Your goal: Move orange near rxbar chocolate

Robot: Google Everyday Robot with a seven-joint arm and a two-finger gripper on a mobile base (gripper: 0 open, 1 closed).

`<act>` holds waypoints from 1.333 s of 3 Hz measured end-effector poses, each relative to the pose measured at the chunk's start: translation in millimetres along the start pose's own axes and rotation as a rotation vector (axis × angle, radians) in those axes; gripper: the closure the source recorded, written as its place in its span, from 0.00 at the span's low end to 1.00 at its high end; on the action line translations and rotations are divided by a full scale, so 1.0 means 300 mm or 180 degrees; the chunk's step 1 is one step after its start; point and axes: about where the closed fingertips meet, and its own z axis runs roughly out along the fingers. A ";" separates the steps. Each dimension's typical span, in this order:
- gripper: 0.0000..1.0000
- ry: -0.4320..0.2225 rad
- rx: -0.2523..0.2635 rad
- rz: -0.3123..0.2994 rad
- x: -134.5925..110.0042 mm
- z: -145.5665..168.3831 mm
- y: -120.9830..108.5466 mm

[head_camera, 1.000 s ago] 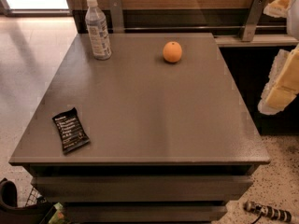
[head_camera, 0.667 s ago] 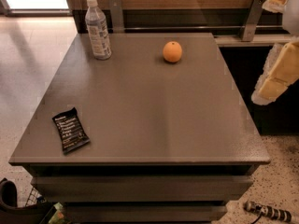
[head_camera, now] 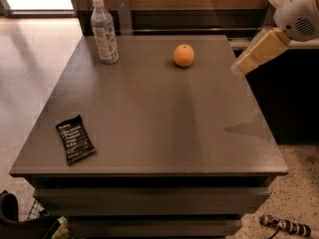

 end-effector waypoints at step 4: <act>0.00 -0.1196 0.0110 0.0902 -0.057 0.367 -0.112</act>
Offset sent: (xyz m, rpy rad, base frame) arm 0.1169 0.0255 -0.0551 0.5361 -0.1505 -0.0841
